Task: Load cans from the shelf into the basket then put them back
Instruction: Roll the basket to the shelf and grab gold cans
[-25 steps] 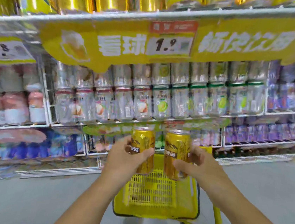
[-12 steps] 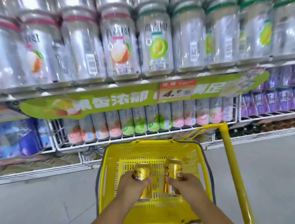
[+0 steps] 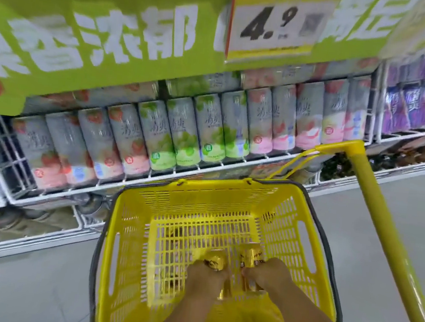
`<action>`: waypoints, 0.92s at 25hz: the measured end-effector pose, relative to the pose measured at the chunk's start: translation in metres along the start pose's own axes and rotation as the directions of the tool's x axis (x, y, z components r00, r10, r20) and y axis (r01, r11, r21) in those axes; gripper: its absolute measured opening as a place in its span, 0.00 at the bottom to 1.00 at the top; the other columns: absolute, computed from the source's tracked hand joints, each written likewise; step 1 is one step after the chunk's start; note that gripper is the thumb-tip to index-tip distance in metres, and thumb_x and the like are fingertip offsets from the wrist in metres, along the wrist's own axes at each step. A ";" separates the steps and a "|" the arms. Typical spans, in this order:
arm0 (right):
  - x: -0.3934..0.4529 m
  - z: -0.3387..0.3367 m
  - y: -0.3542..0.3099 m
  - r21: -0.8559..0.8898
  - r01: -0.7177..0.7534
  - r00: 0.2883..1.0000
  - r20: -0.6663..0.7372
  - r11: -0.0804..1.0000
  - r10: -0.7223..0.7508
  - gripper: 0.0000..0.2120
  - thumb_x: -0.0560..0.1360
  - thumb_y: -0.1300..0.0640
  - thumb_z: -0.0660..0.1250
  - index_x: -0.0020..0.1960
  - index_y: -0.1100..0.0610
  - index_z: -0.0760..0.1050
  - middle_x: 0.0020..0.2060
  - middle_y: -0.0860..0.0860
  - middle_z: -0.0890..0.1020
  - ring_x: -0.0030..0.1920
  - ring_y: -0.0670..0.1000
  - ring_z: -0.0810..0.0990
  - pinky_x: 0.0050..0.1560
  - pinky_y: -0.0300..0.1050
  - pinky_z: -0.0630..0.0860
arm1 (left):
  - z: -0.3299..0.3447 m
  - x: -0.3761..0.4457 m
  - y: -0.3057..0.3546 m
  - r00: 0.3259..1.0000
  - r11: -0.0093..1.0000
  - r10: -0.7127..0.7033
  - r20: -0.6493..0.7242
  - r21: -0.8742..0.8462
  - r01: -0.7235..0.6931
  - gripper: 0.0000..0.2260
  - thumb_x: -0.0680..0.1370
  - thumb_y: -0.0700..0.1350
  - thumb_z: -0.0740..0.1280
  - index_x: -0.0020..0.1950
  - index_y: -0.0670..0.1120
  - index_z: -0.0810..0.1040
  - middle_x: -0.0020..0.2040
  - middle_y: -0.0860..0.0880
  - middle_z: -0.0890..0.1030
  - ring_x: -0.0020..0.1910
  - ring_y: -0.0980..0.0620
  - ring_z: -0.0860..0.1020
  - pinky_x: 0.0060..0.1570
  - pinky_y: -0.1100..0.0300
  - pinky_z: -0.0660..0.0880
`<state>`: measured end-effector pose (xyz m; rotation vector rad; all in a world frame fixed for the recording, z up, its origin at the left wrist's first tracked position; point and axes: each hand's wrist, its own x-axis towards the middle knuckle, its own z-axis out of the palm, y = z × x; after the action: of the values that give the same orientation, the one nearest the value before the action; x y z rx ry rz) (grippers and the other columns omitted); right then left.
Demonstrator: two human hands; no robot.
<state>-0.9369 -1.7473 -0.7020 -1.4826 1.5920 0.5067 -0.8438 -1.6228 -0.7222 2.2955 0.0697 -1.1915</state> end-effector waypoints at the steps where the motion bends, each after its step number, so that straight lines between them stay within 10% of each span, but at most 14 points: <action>1: 0.005 0.005 0.002 -0.016 -0.023 1.000 0.003 1.000 0.023 0.15 0.66 0.52 0.79 0.33 0.56 0.75 0.30 0.51 0.78 0.32 0.49 0.78 0.29 0.40 0.71 | 0.008 0.003 -0.002 1.000 1.000 -0.009 -0.001 0.017 0.009 0.17 0.65 0.58 0.81 0.37 0.48 0.80 0.37 0.50 0.84 0.36 0.50 0.83 0.36 0.54 0.81; 15: 0.013 0.008 0.018 -0.360 0.009 0.999 0.050 0.933 0.009 0.10 0.74 0.51 0.70 0.51 0.54 0.83 0.53 0.51 0.85 0.54 0.49 0.83 0.53 0.40 0.77 | 0.027 0.012 0.000 0.988 0.991 -0.017 0.156 0.132 -0.004 0.24 0.68 0.55 0.79 0.58 0.45 0.80 0.57 0.46 0.83 0.52 0.49 0.82 0.45 0.59 0.79; 19: -0.045 -0.035 0.011 -0.107 0.064 0.997 -0.027 0.992 -0.067 0.13 0.75 0.50 0.70 0.35 0.54 0.73 0.34 0.49 0.78 0.38 0.49 0.77 0.34 0.38 0.70 | -0.015 -0.034 0.021 0.987 0.985 0.007 0.162 0.169 -0.035 0.39 0.72 0.60 0.75 0.75 0.40 0.68 0.70 0.44 0.74 0.65 0.44 0.77 0.60 0.56 0.76; 23: -0.125 -0.081 -0.020 -0.119 0.300 0.950 -0.055 0.946 -0.308 0.19 0.80 0.44 0.65 0.65 0.54 0.77 0.64 0.50 0.79 0.62 0.51 0.77 0.55 0.38 0.72 | -0.081 -0.113 0.066 0.941 0.846 0.338 0.023 0.429 -0.315 0.29 0.78 0.62 0.63 0.75 0.49 0.69 0.74 0.49 0.69 0.72 0.49 0.69 0.68 0.53 0.70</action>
<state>-0.9560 -1.7417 -0.5528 -1.8106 1.3722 0.3697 -0.8332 -1.6168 -0.5693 2.5727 -0.6023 -1.0386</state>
